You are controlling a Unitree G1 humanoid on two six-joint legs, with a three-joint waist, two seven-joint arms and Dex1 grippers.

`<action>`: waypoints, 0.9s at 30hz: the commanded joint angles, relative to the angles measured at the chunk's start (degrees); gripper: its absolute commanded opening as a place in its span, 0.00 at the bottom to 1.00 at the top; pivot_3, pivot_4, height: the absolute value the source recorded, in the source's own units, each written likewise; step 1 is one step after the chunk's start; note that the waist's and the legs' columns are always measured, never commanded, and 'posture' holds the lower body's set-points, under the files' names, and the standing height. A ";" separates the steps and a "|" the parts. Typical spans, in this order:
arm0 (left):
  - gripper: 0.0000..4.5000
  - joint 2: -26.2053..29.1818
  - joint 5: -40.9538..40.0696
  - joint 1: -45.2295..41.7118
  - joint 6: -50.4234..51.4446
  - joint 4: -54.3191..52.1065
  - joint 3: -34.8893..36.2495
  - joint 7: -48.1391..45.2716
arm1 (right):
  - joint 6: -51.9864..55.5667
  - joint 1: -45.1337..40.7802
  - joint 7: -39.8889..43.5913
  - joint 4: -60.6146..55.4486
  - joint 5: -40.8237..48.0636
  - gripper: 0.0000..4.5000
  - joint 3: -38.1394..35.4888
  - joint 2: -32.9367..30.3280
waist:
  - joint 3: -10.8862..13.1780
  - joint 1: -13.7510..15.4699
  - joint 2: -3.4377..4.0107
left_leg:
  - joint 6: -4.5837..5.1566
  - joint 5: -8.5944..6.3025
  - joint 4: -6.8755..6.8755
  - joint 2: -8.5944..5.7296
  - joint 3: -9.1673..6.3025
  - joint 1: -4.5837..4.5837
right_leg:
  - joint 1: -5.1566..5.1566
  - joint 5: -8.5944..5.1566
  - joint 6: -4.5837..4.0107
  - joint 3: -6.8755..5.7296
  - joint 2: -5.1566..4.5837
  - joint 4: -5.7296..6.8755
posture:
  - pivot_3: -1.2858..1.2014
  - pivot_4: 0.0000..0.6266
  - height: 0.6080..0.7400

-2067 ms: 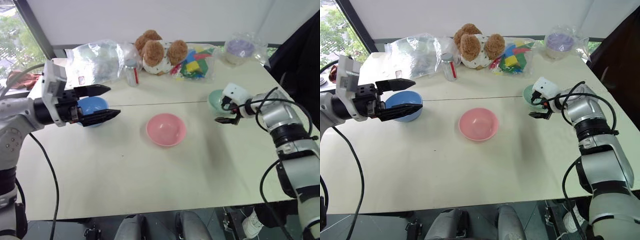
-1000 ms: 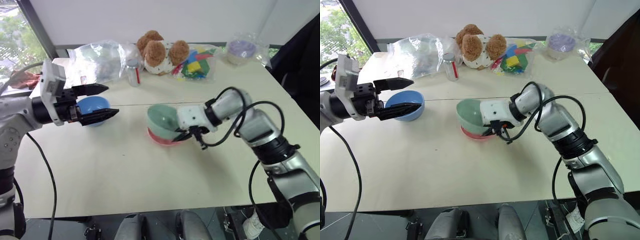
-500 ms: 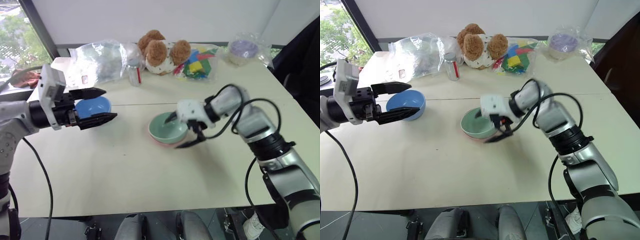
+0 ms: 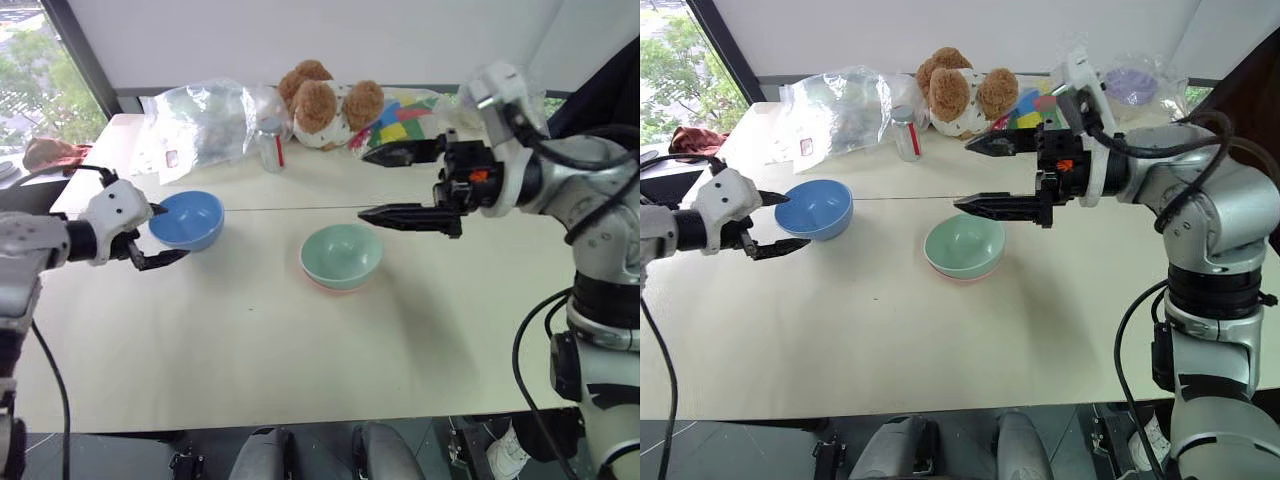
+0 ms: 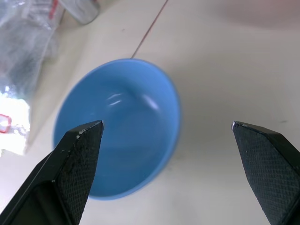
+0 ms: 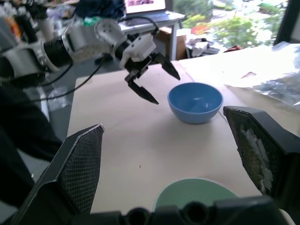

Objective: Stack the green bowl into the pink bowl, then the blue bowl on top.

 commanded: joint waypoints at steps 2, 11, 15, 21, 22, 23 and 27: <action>1.00 -2.70 5.57 -5.62 -6.04 10.31 -3.18 0.16 | 3.65 0.25 -5.90 -4.27 7.01 0.99 -6.12 -1.41 | -0.01 -0.03 -0.01 | 0.03 -0.02 0.00 0.00 0.02 -0.01 | 0.00 0.00 0.00 -0.03 0.00 0.00 | 0.52 0.24 1.00; 0.71 -7.86 9.85 -13.24 -10.06 25.62 -6.87 -3.63 | 3.64 5.04 -10.98 -7.42 11.39 1.00 -8.18 -6.61 | -0.01 -0.05 -0.03 | 0.21 -0.11 0.06 -0.01 0.14 -0.05 | -0.03 0.01 0.02 -0.09 0.02 0.01 | 0.52 0.24 1.00; 0.27 -9.34 11.66 -16.86 -12.53 30.79 -7.89 -4.96 | 2.93 6.20 -11.75 -7.18 12.20 1.00 -8.43 -8.61 | -0.02 0.00 -0.06 | 0.24 -0.12 0.10 -0.01 0.16 -0.05 | -0.03 0.01 0.02 -0.14 0.04 0.03 | 0.52 0.24 1.00; 0.02 -13.25 9.99 -23.36 -14.64 30.05 -8.36 -12.47 | 1.10 11.86 -9.83 -8.67 10.97 1.00 -9.09 -15.41 | -0.02 0.74 -0.09 | 0.29 -0.15 0.11 -0.03 0.14 -0.06 | 0.01 0.01 0.03 -0.18 0.03 0.01 | 0.52 0.24 1.00; 0.02 -14.16 9.13 -24.69 -14.43 29.10 -8.08 -14.55 | 0.50 13.49 -9.28 -8.92 10.51 1.00 -9.31 -16.97 | -0.02 0.90 -0.10 | 0.30 -0.16 0.14 -0.03 0.12 -0.13 | 0.01 0.01 0.03 -0.22 0.04 0.00 | 0.52 0.24 1.00; 0.02 -15.29 8.00 -26.12 -13.71 27.85 -7.71 -16.73 | -0.38 15.50 -8.53 -9.30 9.76 1.00 -9.67 -18.51 | -0.02 1.06 -0.12 | 0.32 -0.17 0.15 -0.03 0.13 -0.14 | 0.01 0.01 0.03 -0.22 0.06 0.00 | 0.52 0.24 1.00; 0.02 -20.83 3.19 -31.89 -10.13 22.34 -7.48 -25.45 | -3.14 23.77 -6.52 -10.76 7.66 1.00 -12.33 -23.04 | 0.00 1.63 -0.16 | 0.34 -0.17 0.23 -0.04 0.09 -0.27 | 0.00 0.01 0.03 -0.23 0.15 -0.13 | 0.52 0.24 1.00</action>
